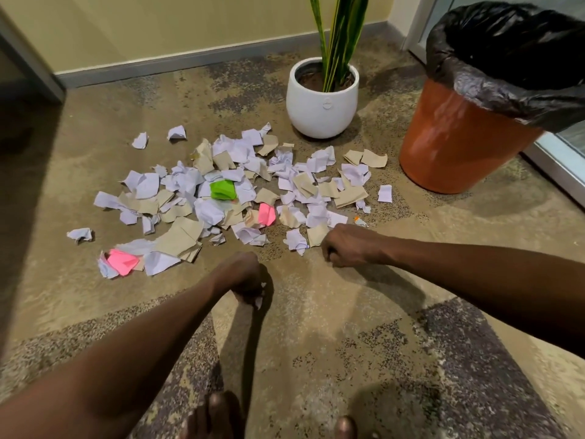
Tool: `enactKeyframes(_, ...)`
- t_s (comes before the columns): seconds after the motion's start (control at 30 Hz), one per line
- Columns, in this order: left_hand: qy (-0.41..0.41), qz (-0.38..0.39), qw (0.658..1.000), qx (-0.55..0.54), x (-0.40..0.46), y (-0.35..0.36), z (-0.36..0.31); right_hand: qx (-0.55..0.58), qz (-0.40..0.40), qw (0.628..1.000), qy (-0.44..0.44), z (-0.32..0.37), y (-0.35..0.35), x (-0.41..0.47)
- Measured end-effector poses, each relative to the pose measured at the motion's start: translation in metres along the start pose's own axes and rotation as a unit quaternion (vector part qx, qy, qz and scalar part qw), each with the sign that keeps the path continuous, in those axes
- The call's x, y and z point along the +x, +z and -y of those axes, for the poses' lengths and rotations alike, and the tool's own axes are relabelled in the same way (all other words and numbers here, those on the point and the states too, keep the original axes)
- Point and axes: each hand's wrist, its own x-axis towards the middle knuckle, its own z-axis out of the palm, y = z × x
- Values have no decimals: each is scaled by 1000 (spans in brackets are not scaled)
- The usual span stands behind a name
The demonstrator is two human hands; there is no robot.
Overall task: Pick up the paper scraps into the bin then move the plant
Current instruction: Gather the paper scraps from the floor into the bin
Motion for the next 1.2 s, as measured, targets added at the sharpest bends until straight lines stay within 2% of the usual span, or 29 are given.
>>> enactKeyframes(0.1,64,-118,987,-85,8,-16,-8,66,-114,989,64,-20,-3,5)
enactKeyframes(0.2,126,-262,945,-150,10,-25,-12,140,-265,943,147,-46,-12,16)
enactKeyframes(0.27,146,-372,910,-108,13,-19,-10,163,-320,907,221,-67,-20,27)
enactKeyframes(0.33,111,-439,890,-45,19,-10,-5,200,-304,880,305,-86,-23,36)
enactKeyframes(0.37,75,-421,903,-40,23,-7,-2,227,-279,862,356,-96,-23,40)
enactKeyframes(0.43,11,-318,945,-70,32,-3,2,300,-209,821,439,-109,-18,43)
enactKeyframes(0.47,-9,-267,960,-89,36,-1,3,330,-174,811,450,-111,-15,44)
enactKeyframes(0.53,-24,-200,973,-112,45,2,5,346,-143,837,400,-111,-6,51)
enactKeyframes(0.6,-27,-164,980,-108,54,0,5,340,-187,869,306,-108,-2,64)
enactKeyframes(0.63,-28,-149,983,-106,56,-3,5,336,-229,872,273,-106,-3,70)
enactKeyframes(0.73,-27,-114,988,-102,59,-10,4,288,-389,837,256,-115,-18,89)
enactKeyframes(0.8,-24,-101,990,-94,61,-11,5,253,-440,814,282,-137,-30,97)
enactKeyframes(0.87,-26,-101,991,-88,62,-10,5,228,-421,820,313,-164,-38,107)
enactKeyframes(0.97,-27,-102,990,-88,63,-9,5,310,-324,813,372,-187,-34,123)
enactKeyframes(1.03,-23,-103,990,-93,63,-9,5,287,-271,843,366,-185,-25,137)
enactKeyframes(1.1,-18,-104,990,-98,63,-8,6,245,-260,880,315,-175,-20,145)
enactKeyframes(1.2,-10,-125,986,-108,63,-4,8,235,-236,916,225,-156,-23,144)
